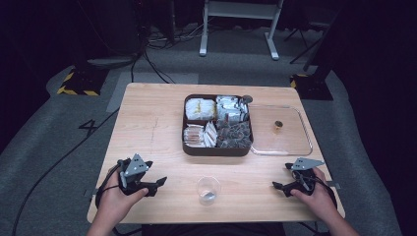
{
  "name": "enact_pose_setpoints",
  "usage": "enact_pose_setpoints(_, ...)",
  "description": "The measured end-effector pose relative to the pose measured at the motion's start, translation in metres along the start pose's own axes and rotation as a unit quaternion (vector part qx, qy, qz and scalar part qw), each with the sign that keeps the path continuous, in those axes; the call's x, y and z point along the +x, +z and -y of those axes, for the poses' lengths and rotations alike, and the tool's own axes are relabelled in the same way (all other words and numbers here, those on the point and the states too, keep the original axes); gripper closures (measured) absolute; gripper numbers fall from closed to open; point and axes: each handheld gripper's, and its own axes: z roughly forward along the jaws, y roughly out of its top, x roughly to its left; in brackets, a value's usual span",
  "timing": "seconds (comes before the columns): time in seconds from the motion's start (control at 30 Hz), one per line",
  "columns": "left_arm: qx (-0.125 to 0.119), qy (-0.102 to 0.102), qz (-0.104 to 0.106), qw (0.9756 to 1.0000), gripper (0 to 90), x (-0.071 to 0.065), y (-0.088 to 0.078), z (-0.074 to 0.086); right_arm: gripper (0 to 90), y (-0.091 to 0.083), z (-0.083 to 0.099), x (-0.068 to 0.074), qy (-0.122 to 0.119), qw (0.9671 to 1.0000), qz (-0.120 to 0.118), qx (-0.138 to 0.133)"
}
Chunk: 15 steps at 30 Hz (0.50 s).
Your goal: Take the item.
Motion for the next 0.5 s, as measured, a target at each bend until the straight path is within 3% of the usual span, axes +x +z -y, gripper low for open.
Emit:
enact_pose_setpoints(0.3,0.033,-0.031,-0.017,0.9988,26.1,0.021,0.015,0.024,2.8,0.000,0.000,0.000,-0.001,1.0000,-0.001,0.000)
enact_pose_setpoints(0.5,0.063,-0.035,-0.028,0.9970,24.3,0.031,0.023,0.035,2.8,0.000,0.000,0.000,-0.002,1.0000,-0.001,0.000)
